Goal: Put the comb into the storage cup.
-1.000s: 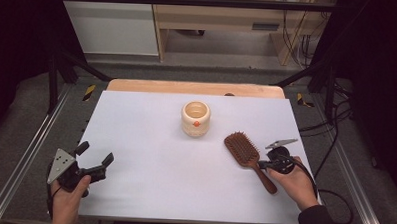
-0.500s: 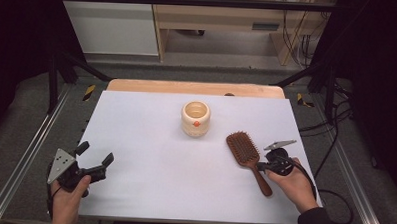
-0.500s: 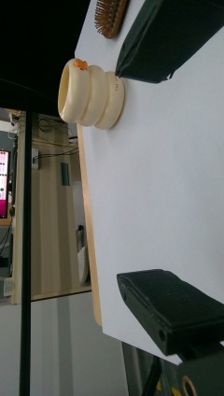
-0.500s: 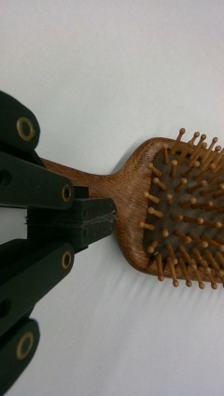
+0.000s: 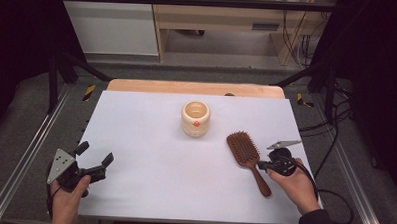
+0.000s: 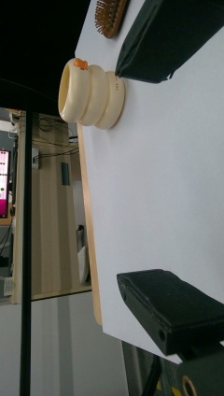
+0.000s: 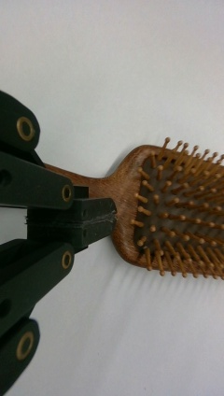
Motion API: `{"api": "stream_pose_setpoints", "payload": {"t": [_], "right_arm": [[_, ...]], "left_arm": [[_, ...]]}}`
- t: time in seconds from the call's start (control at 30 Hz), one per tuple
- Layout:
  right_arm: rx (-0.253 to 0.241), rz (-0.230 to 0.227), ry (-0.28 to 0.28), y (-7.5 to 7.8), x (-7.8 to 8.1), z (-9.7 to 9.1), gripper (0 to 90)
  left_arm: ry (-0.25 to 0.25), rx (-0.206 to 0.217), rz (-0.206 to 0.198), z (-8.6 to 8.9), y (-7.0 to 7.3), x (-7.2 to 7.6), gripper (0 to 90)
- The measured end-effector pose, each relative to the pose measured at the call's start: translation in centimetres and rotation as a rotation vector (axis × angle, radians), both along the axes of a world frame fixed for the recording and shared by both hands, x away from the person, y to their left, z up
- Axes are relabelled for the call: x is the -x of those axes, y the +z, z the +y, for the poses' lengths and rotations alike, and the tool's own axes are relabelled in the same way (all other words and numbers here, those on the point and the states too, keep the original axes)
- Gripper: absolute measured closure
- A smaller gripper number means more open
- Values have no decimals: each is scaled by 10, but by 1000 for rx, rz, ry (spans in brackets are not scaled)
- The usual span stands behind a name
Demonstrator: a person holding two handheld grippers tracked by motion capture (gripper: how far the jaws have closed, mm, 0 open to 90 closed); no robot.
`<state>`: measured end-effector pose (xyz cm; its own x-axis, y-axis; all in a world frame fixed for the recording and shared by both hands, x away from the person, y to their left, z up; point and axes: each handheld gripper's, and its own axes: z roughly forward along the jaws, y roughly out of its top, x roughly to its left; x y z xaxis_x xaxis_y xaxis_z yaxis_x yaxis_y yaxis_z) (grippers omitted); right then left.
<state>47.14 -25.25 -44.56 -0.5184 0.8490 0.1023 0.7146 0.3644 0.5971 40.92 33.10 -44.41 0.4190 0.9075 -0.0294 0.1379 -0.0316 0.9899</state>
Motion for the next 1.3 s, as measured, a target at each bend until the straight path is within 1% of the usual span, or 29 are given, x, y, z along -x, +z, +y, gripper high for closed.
{"api": "stream_pose_setpoints", "payload": {"t": [0.03,0.13,0.2,0.27,0.37,0.47,0.53,0.57,0.63,0.67,0.7,0.77,0.97,1.1,1.2,1.3], "right_arm": [[0,0,0,0,0,0,900],[-27,-19,-6,6,6,-2,900],[-28,-23,-4,7,8,-2,900],[-43,-26,1,10,12,-1,899],[-53,-30,8,13,17,1,859],[-53,-27,4,14,20,4,766],[-58,-31,5,16,21,5,735],[-58,-31,5,16,21,6,705],[-45,-37,2,17,21,8,652],[-43,-42,1,17,21,10,589],[-43,-42,1,17,21,10,589],[-33,-42,-5,17,22,13,518],[3,-43,-3,15,21,18,368],[24,-45,-18,14,21,21,269],[32,-41,-33,12,20,23,202],[33,-31,-40,11,19,24,158]], "left_arm": [[0,0,0,0,0,0,30],[-1,-1,1,0,0,0,30],[0,-2,0,0,0,0,30],[0,-5,-1,-1,0,0,30],[0,-7,-1,-1,0,0,30],[0,-7,-1,-1,0,0,30],[1,-8,-1,-1,0,0,30],[2,-7,-1,-1,0,0,30],[2,-7,-1,0,0,0,30],[2,-7,-1,0,0,0,30],[2,-7,-1,0,0,0,30],[2,-8,-1,0,0,0,30],[1,-9,-2,-1,0,0,30],[1,-8,-2,0,0,0,30],[0,-9,-2,0,0,0,30],[0,-9,-2,-1,0,0,30]]}}
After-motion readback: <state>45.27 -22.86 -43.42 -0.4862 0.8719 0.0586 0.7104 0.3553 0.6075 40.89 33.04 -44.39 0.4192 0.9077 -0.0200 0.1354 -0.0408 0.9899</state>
